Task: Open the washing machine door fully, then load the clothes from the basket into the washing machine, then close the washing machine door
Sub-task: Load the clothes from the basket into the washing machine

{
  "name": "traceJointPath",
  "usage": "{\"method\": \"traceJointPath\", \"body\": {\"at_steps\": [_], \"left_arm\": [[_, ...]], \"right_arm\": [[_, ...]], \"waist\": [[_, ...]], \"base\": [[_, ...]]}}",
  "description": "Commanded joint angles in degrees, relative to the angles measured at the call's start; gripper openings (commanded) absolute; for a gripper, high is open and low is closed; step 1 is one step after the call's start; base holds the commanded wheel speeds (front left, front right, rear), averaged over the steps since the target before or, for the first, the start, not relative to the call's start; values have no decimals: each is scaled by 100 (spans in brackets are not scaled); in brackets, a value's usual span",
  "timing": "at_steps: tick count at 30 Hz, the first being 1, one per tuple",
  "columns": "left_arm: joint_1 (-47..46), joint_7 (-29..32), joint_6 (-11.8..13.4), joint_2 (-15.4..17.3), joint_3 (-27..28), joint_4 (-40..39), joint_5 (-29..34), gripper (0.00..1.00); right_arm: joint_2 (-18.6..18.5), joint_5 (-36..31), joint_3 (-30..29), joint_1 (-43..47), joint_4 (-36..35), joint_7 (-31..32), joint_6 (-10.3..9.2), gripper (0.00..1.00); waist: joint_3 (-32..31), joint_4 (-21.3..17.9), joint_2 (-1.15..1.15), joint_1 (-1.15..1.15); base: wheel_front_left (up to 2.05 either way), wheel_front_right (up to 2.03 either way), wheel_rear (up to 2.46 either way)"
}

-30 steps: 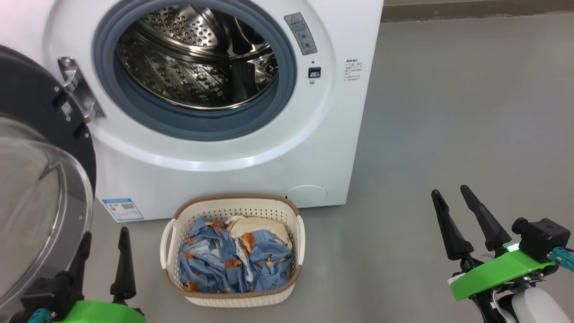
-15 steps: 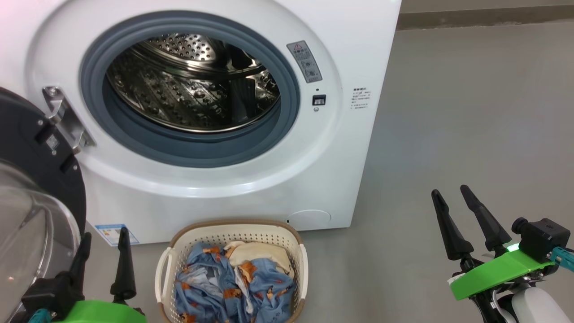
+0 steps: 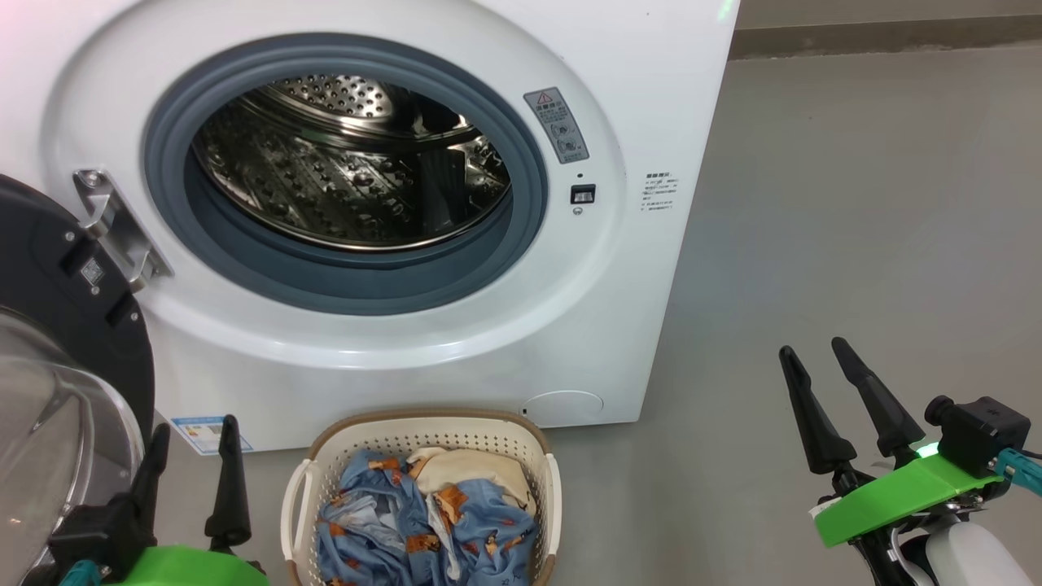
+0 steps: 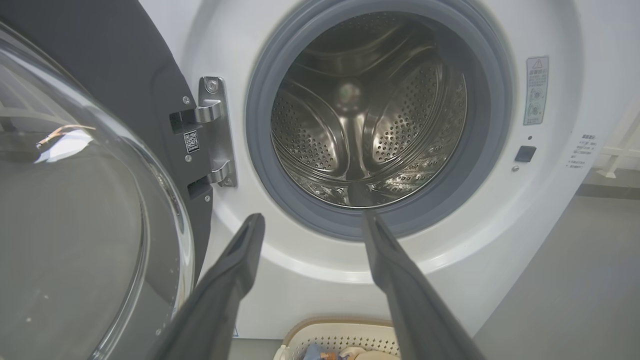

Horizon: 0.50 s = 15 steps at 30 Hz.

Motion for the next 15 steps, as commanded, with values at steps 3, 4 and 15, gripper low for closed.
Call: {"method": "traceJointPath", "body": {"at_steps": [3, 4, 15], "left_arm": [[-271, -37, 6, 123, 189, -87, 100, 100], [-273, -37, 9, 123, 186, -81, 104, 100], [-268, -37, 39, 125, 188, -109, 136, 100]], "right_arm": [[-74, -76, 143, -71, -116, -69, 9, 100], [-75, -76, 147, -71, -114, -69, 9, 100], [-76, -75, 166, -75, -118, -69, 9, 100]], "waist": [[-1, 3, 0, 0], [-3, 4, 0, 0], [21, 1, 0, 0]], "base": [[0, 0, 0], [0, 0, 0], [0, 0, 0]]}}
